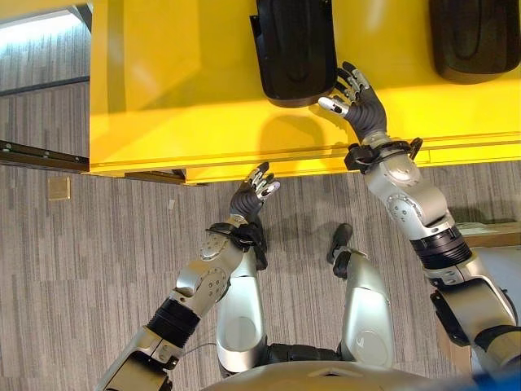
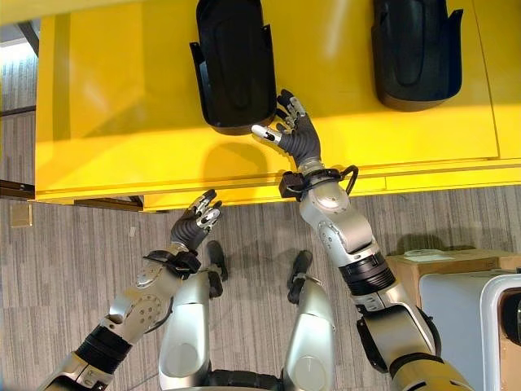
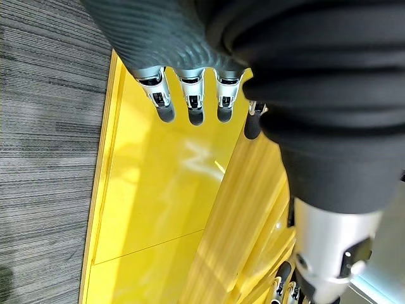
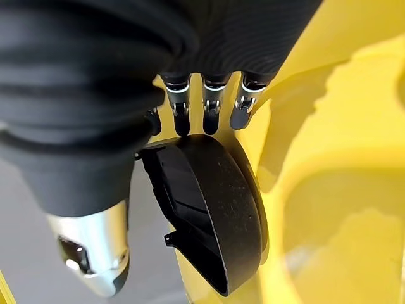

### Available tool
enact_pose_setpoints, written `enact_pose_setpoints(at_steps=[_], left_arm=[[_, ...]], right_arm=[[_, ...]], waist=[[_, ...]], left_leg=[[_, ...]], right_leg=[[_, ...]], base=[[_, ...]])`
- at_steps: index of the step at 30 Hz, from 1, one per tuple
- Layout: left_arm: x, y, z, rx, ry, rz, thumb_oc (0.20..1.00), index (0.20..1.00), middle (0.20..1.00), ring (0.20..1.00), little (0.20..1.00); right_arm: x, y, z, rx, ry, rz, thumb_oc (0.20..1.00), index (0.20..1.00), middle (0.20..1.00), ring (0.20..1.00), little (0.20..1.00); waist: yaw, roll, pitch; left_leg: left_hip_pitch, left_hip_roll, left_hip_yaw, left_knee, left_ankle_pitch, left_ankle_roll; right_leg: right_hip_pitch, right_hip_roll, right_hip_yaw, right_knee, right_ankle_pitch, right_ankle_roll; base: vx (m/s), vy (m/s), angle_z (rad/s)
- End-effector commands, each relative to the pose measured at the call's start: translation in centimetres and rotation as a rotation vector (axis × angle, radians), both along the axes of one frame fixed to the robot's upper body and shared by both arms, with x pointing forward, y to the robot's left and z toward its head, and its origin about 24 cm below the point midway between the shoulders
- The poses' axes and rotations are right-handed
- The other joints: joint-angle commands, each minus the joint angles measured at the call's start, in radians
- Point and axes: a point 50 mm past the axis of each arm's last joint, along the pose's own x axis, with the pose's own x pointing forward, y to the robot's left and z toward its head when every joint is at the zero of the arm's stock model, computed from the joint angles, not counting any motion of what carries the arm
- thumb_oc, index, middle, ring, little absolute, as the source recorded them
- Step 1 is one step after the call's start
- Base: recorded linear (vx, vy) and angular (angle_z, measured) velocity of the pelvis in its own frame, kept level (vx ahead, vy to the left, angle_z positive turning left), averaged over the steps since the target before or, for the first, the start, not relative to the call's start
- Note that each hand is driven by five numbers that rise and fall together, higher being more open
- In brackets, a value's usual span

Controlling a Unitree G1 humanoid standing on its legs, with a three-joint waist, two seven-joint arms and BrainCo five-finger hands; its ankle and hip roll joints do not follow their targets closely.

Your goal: Move parts from the plastic box to the shelf.

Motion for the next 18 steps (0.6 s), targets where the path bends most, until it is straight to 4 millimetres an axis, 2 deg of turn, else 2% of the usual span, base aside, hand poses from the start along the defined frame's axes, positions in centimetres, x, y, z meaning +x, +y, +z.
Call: enact_pose_setpoints(at_steps=[1,2,6,8,11,13,18], left_arm=[[-1.3,-1.7,2.9,-0.022,-0.157,-0.067,1.0,1.0,1.0,1.0,1.0],[-1.2,-1.7,2.9,-0.026,-0.159,-0.064,1.0,1.0,1.0,1.0,1.0],[-1.2,-1.7,3.0,-0.031,-0.161,-0.056,1.0,1.0,1.0,1.0,1.0],[-1.2,-1.7,3.1,-0.038,-0.162,-0.045,1.0,1.0,1.0,1.0,1.0],[-1.2,-1.7,3.2,-0.048,-0.165,-0.035,1.0,1.0,1.0,1.0,1.0],[-1.2,-1.8,3.2,-0.055,-0.168,-0.027,1.0,1.0,1.0,1.0,1.0],[-1.5,-2.1,3.4,-0.086,-0.166,0.012,1.0,1.0,1.0,1.0,1.0]], right_arm=[[-1.4,2.2,-0.9,0.015,0.02,0.077,1.0,1.0,1.0,1.0,1.0],[-1.2,1.6,-0.8,0.032,0.004,-0.001,1.0,1.0,1.0,1.0,1.0],[-0.9,0.4,-0.4,0.058,-0.031,-0.12,1.0,1.0,1.0,1.0,1.0],[-0.9,-1.0,0.1,0.09,-0.089,-0.237,1.0,1.0,1.0,1.0,1.0],[-1.1,-1.9,0.5,0.113,-0.141,-0.3,1.0,1.0,1.0,1.0,1.0],[-1.6,-2.6,1.6,0.133,-0.241,-0.354,1.0,1.0,1.0,1.0,1.0],[-4.7,-4.0,4.3,0.189,-0.497,-0.479,1.0,1.0,1.0,1.0,1.0]], waist=[[0.022,0.013,-0.022],[0.021,0.013,-0.022],[0.018,0.014,-0.022],[0.011,0.016,-0.022],[0.003,0.018,-0.022],[-0.003,0.02,-0.022],[-0.031,0.026,-0.022]], left_leg=[[0.06,-0.019,0.033,-0.025,-0.046,0.005],[0.06,-0.019,0.033,-0.026,-0.046,0.006],[0.06,-0.018,0.034,-0.024,-0.048,0.006],[0.06,-0.019,0.035,-0.025,-0.05,0.008],[0.059,-0.019,0.037,-0.027,-0.05,0.008],[0.062,-0.02,0.038,-0.032,-0.05,0.009],[0.075,-0.023,0.049,-0.035,-0.062,0.012]], right_leg=[[0.022,-0.04,-0.063,0.125,-0.081,0.088],[0.022,-0.039,-0.062,0.124,-0.081,0.088],[0.019,-0.04,-0.06,0.127,-0.081,0.088],[0.016,-0.039,-0.054,0.128,-0.082,0.089],[0.012,-0.037,-0.048,0.128,-0.082,0.091],[0.013,-0.034,-0.041,0.123,-0.082,0.092],[0.009,-0.034,-0.021,0.132,-0.091,0.096]], base=[[0.0,0.0,0.0],[0.0,0.0,0.0],[0.0,0.0,0.0],[-0.01,0.033,0.01],[-0.01,0.025,0.0],[-0.01,0.049,-0.03],[-0.01,0.065,-0.09]])
